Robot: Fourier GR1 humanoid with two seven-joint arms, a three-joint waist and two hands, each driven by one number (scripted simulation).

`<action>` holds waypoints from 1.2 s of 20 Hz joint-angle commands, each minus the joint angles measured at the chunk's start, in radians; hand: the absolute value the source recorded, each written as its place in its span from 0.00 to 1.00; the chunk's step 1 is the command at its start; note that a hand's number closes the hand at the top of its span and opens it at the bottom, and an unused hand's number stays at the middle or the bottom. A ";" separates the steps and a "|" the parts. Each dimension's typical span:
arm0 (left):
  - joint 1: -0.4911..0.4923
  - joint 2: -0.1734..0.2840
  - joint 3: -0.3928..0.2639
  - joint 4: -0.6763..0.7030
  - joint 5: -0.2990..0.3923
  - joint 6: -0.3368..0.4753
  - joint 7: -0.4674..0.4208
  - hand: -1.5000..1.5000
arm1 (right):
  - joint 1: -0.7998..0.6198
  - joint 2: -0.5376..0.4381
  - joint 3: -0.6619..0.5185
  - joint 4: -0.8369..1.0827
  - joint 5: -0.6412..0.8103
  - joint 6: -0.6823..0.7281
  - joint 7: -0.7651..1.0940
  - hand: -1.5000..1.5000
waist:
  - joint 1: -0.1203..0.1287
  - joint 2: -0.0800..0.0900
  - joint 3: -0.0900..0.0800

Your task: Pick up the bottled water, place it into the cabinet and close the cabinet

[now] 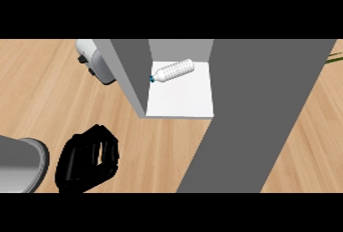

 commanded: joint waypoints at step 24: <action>0.266 0.198 0.261 -0.100 0.153 -0.279 -0.054 1.00 | -0.671 0.235 -0.250 0.548 -0.120 -0.238 0.100 1.00 | 0.027 0.016 0.000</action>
